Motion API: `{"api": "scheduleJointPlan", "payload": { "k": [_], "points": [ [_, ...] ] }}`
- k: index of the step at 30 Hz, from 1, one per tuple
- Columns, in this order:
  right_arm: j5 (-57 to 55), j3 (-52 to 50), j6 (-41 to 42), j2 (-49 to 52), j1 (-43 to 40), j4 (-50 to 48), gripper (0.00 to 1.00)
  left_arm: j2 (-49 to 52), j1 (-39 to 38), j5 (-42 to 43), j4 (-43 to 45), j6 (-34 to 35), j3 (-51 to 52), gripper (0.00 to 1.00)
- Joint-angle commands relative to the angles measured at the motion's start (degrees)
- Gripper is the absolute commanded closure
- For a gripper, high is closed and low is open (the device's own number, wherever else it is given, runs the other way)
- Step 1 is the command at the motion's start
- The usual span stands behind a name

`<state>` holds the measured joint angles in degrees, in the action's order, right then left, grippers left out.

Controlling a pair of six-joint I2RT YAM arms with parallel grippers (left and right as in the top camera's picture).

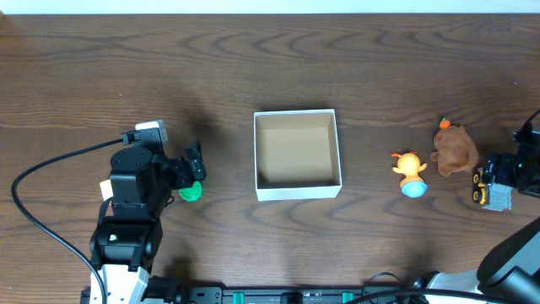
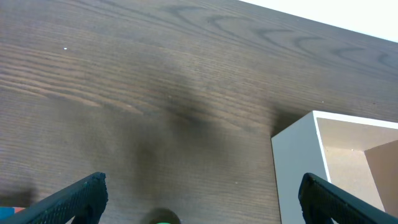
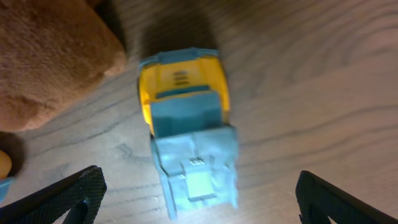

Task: Pack container
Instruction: 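Move the right gripper over the yellow-blue toy truck and lower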

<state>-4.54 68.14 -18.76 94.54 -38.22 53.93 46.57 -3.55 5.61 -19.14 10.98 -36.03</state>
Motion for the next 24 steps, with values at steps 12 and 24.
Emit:
{"api": "scheduleJointPlan", "payload": {
  "k": [12,24],
  "points": [
    [4.17,-0.46,-3.82,6.56,-0.5,-1.97,0.02,0.17,-0.02,-0.24,-0.11,0.7,-1.22,0.02],
    [4.17,-0.5,-4.46,6.84,-0.5,-3.43,0.07,0.17,-0.02,-0.24,-0.11,0.7,-1.22,0.02]
  ]
}}
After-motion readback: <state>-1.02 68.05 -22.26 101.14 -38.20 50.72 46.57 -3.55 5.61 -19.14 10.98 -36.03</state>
